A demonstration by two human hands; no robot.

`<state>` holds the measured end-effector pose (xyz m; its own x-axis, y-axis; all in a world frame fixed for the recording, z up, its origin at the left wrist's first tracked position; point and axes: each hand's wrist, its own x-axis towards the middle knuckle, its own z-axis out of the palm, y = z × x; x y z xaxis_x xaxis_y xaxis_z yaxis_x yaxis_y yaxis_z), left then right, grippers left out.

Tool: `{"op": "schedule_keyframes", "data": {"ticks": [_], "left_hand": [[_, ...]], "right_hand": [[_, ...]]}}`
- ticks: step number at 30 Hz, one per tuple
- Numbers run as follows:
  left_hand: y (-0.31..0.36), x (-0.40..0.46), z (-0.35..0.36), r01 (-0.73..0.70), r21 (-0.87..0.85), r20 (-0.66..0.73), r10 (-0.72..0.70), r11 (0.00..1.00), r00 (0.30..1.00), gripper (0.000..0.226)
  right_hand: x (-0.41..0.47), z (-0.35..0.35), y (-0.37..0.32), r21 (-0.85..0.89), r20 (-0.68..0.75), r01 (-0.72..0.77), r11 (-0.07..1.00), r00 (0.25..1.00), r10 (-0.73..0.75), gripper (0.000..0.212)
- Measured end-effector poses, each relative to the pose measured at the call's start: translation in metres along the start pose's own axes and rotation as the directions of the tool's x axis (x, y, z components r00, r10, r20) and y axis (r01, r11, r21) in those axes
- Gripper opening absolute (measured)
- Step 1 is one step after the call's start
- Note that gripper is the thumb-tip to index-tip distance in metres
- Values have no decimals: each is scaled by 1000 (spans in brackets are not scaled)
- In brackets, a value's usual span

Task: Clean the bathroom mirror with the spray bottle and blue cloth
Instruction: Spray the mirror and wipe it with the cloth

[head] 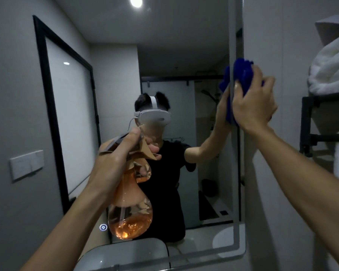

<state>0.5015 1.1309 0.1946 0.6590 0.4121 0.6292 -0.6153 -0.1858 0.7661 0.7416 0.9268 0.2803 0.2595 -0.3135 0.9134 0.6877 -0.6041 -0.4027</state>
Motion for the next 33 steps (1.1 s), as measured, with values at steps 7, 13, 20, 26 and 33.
{"op": "schedule_keyframes", "data": {"ticks": [7, 13, 20, 26, 33], "left_hand": [[1, -1, -15, -1, -13, -60, 0, 1000, 998, 43], [1, -19, -26, 15, 15, -62, -14, 1000, 998, 48], [18, -33, -60, 3, 52, -116, 3, 999, 993, 43], [27, -37, -97, 63, 70, -126, -54, 996, 991, 43], [27, -38, -117, 26, 152, -186, 3, 988, 983, 32]], "right_hand": [[-61, 11, -73, 71, 84, 436, 897, 894, -441, 56], [-156, 5, -14, 67, 189, 682, 729, 708, -680, 63], [-148, -7, -28, 48, 221, 489, 871, 845, -487, 54], [-144, -14, -45, 51, 228, 442, 896, 868, -441, 65], [-144, -12, -44, 13, 235, 450, 893, 866, -440, 63]]}}
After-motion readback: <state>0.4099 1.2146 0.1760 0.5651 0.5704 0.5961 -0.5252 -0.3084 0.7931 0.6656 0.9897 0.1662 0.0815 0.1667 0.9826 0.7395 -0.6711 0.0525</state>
